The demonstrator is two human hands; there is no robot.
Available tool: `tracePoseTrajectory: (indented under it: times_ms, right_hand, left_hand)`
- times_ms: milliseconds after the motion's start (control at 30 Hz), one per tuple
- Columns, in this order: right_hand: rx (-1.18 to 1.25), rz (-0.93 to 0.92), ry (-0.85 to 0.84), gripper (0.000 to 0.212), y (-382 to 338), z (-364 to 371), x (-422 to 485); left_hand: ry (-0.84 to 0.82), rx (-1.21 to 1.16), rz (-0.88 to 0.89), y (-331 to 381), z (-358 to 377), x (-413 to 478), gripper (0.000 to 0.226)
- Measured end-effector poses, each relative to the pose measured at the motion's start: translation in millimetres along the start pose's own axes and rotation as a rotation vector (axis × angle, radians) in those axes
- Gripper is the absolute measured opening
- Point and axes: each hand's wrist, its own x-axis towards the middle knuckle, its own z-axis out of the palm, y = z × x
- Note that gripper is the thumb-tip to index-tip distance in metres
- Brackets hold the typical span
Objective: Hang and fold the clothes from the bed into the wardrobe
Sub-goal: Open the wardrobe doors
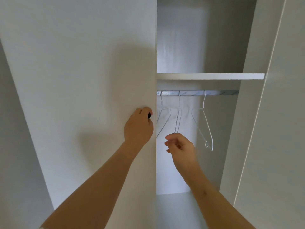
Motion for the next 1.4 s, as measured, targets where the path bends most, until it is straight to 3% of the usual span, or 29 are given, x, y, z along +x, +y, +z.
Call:
tracePoseTrajectory:
  times_ms: [267, 500, 667, 733, 867, 1100, 1400]
  right_hand:
    - [0.055, 0.046, -0.053, 0.028, 4, 0, -43]
    - [0.161, 0.058, -0.377, 0.032, -9, 16, -104]
    - [0.242, 0.079, -0.516, 0.049, -27, 25, -138]
    - [0.245, 0.081, -0.582, 0.049, -33, 28, -148]
    - [0.252, 0.068, -0.687, 0.052, -46, 37, -169]
    - [0.282, 0.065, -0.818, 0.050, -69, 76, -206]
    - [0.230, 0.060, -0.892, 0.043, -99, 178, -270]
  left_hand:
    - [0.176, -0.038, -0.008, 15, -51, -70, 0.019]
    - [0.202, -0.171, 0.077, 10, -111, -125, 0.021]
    - [0.171, -0.330, -0.105, 11, -145, -157, 0.048]
    - [0.197, -0.380, -0.173, 9, -158, -168, 0.051]
    - [0.289, -0.700, -0.367, -1, -187, -199, 0.046]
    - [0.299, -0.702, -0.487, -25, -225, -239, 0.030]
    - [0.427, -0.732, -0.587, -93, -295, -279, 0.039]
